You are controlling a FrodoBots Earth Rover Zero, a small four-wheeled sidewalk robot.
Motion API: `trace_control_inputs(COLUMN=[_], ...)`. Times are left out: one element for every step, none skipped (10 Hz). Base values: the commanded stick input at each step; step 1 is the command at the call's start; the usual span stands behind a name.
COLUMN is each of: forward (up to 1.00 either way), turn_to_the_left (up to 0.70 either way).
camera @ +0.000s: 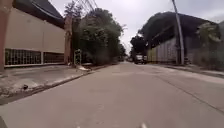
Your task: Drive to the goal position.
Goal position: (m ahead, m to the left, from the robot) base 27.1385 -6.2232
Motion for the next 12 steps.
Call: trace_control_inputs(forward=[1.0, 1.0, 1.0, 1.0, 1.0, 1.0, 1.0, 1.0, 1.0, 1.0, 1.0, 1.0], turn_to_the_left=[0.0, 0.0, 0.0, 0.0, 0.0, 0.0, 0.0, 0.0, 0.0, 0.0, 0.0, 0.0])
